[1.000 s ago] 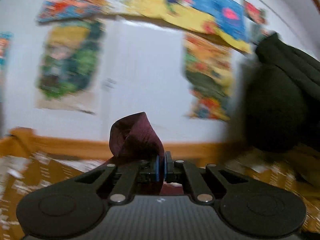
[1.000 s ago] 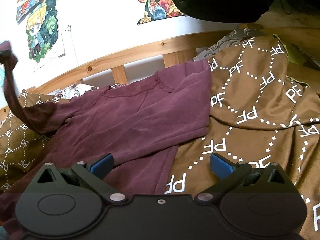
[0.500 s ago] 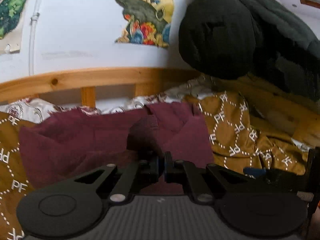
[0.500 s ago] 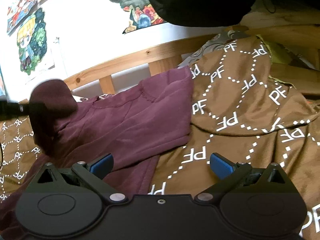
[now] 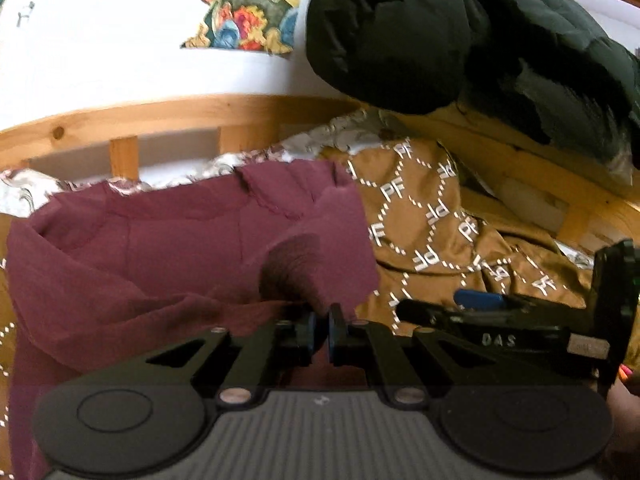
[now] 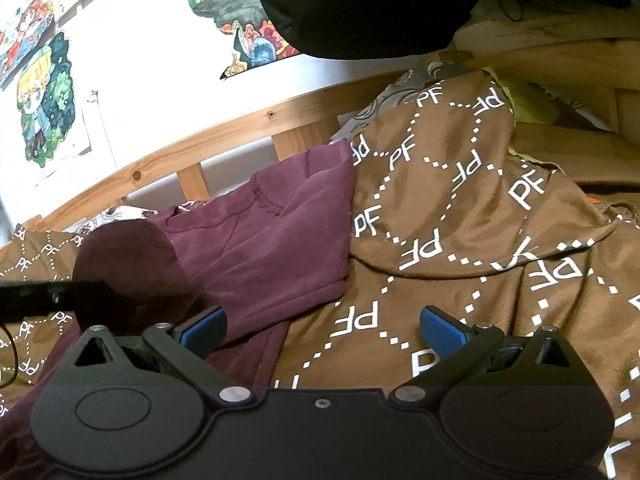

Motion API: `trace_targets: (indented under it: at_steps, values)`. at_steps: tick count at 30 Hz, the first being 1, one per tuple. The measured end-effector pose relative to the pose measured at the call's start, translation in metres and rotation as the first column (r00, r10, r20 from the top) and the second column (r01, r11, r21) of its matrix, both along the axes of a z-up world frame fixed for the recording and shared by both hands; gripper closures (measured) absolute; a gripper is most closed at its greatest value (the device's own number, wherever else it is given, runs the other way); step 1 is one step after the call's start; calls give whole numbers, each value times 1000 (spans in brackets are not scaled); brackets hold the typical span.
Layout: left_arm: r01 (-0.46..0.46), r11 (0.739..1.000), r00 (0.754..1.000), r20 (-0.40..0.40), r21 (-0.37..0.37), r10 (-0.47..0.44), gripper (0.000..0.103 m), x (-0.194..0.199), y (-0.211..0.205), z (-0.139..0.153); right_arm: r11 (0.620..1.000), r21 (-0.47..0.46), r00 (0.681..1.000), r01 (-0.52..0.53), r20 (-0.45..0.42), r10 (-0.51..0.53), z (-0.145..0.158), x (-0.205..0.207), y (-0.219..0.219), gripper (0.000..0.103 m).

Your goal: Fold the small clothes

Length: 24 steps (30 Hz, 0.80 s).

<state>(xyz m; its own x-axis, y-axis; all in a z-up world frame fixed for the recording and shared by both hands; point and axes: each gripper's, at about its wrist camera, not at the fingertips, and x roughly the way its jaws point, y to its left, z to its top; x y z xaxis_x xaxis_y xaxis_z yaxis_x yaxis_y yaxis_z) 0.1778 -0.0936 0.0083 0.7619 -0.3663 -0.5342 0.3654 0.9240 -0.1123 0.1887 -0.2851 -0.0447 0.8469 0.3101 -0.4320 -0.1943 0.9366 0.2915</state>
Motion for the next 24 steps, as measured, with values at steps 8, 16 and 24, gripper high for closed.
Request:
trace_targets:
  at_steps: [8,16,24]
  values:
    - [-119,992,992,-48,-38,117,28,-11,33,6,1000,-2,1000,8,-6,-8,-2,1,0,1]
    - [-622,783,781,-60,17,622,40,4,143,6,995,-16,995,-96,37,96,-3,-6,17,2]
    - [-704,681,709,-261,-201,655,59,42,240,-13,956,-82,955,-281,79,287,-1,-5,42,9]
